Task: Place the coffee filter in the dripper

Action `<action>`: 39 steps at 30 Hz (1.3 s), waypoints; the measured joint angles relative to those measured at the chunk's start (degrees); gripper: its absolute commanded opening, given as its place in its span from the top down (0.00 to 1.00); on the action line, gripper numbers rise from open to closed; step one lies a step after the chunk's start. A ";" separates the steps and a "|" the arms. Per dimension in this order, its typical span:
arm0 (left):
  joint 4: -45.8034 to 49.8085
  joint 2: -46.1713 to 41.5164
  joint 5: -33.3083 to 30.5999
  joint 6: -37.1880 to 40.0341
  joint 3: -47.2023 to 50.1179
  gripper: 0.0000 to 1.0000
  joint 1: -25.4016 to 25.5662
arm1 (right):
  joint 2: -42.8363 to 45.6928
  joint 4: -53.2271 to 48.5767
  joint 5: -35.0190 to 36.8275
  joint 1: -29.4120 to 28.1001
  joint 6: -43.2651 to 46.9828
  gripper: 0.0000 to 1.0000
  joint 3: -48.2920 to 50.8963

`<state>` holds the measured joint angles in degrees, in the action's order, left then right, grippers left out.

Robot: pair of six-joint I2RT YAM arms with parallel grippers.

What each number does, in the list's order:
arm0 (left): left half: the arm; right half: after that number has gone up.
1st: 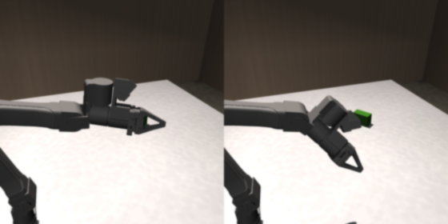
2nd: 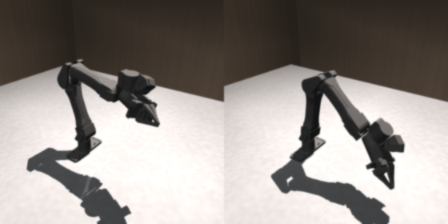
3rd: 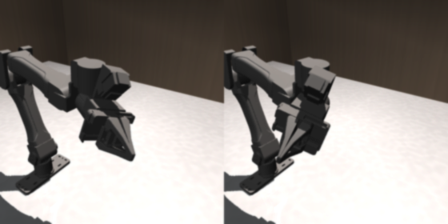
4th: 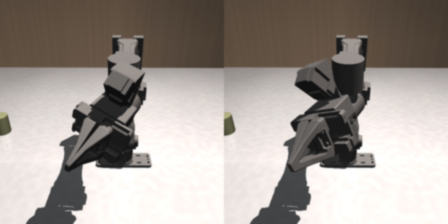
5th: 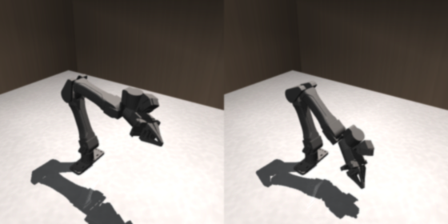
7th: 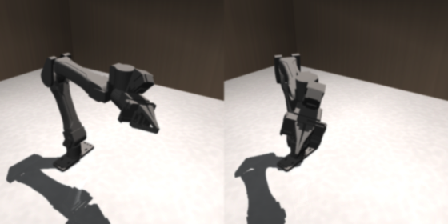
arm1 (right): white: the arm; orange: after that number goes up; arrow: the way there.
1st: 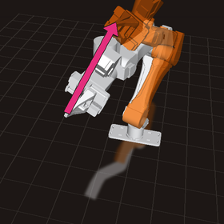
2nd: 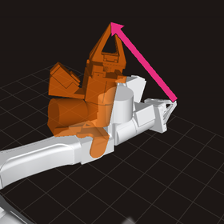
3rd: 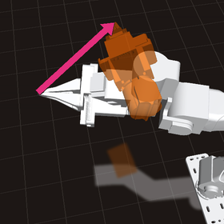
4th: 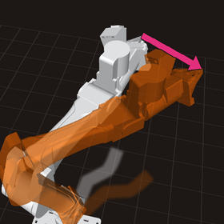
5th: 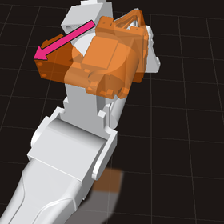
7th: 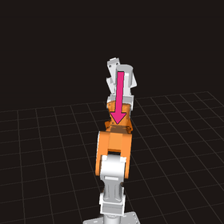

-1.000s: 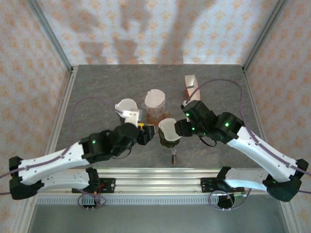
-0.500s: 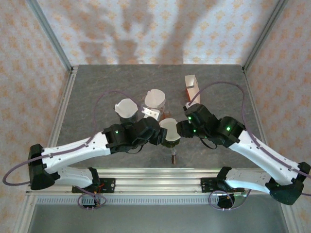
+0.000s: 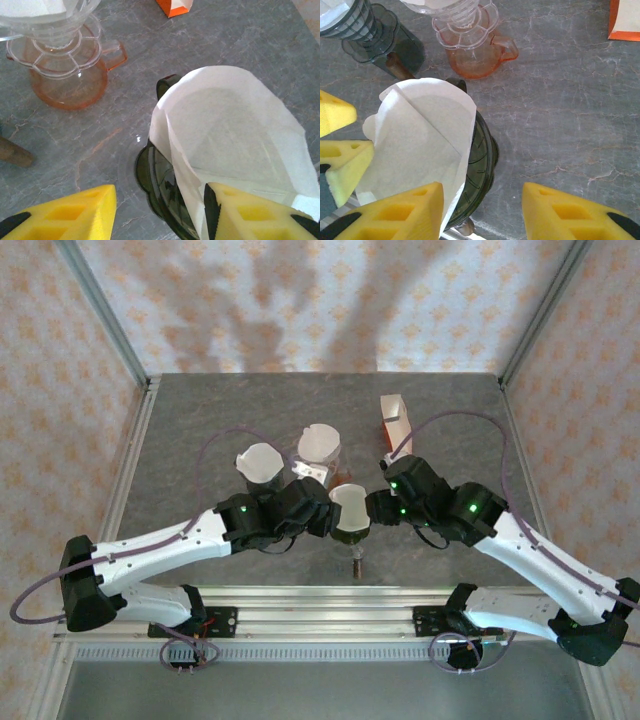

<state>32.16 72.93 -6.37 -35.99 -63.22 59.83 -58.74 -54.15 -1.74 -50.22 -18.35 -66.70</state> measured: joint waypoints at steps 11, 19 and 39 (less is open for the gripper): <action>-0.31 -0.63 0.00 -0.61 1.20 0.51 -0.66 | -3.91 0.24 -2.82 1.73 1.09 0.66 -0.02; -0.74 -0.70 0.20 -0.63 1.90 0.51 -0.74 | -3.93 1.11 -4.26 2.01 1.46 0.64 -0.02; -2.91 -0.68 1.49 -1.60 2.43 0.51 -1.20 | -5.75 2.38 -5.77 2.05 2.38 1.00 0.00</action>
<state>29.26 72.25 -4.89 -37.58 -60.80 58.63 -64.49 -51.77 -7.51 -48.16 -15.97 -66.70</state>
